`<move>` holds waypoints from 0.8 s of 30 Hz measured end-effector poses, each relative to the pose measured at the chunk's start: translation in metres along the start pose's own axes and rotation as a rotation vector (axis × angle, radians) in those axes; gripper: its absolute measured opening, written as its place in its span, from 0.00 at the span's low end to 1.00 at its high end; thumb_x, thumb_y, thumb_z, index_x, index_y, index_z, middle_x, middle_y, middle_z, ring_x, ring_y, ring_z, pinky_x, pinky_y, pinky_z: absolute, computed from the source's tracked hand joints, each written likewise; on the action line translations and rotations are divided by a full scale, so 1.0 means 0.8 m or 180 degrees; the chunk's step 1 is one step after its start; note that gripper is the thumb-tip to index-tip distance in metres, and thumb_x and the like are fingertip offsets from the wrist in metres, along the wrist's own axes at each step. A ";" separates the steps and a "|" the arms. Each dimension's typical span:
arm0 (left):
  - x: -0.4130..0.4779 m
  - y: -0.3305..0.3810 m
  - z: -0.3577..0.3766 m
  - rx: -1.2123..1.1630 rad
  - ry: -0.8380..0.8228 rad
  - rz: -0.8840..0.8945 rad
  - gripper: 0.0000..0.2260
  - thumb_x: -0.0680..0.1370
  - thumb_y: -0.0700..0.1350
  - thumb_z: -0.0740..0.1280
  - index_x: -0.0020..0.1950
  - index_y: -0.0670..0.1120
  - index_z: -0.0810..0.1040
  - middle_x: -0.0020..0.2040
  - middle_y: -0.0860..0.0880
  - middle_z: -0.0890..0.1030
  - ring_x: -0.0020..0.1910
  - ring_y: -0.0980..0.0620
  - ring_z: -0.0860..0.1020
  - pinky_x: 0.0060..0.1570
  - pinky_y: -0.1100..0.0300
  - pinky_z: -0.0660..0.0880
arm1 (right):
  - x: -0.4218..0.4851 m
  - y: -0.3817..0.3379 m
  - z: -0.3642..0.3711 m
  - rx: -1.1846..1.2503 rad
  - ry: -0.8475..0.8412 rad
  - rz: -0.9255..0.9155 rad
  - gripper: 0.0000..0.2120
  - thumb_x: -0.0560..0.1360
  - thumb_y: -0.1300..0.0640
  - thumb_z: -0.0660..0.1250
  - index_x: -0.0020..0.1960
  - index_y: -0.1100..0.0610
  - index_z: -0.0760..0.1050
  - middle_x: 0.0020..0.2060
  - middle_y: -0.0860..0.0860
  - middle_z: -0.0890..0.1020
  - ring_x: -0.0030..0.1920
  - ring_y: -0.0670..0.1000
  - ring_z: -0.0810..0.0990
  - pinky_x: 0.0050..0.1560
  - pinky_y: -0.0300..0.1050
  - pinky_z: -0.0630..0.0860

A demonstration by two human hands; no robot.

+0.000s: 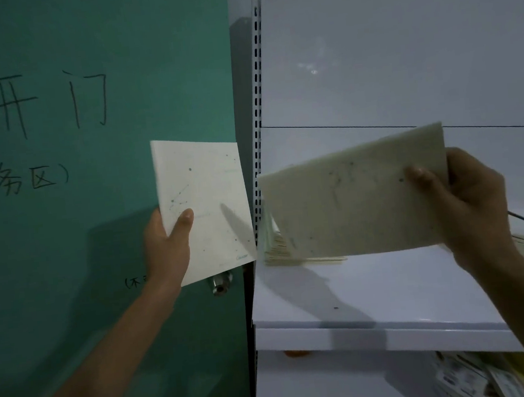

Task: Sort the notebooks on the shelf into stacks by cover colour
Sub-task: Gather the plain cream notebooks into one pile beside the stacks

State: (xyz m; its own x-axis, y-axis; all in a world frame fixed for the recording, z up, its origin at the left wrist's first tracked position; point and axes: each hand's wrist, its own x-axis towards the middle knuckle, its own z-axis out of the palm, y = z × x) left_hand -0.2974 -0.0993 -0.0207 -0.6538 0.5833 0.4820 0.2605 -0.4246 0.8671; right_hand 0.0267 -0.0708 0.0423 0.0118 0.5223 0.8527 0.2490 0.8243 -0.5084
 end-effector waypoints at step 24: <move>-0.073 0.073 0.047 -0.0419 -0.2071 0.0404 0.10 0.70 0.50 0.69 0.51 0.52 0.77 0.43 0.58 0.84 0.41 0.59 0.82 0.38 0.64 0.79 | 0.004 -0.016 0.031 -0.0273 -0.0790 0.0560 0.04 0.73 0.55 0.71 0.47 0.52 0.79 0.42 0.45 0.82 0.44 0.49 0.81 0.43 0.47 0.77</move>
State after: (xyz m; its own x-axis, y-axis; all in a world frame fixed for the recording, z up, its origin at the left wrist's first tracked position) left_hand -0.2175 -0.1321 0.0062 -0.0522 0.8041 0.5923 0.1914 -0.5740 0.7962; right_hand -0.0003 -0.0743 0.0485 -0.1720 0.7013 0.6918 0.3450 0.7007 -0.6245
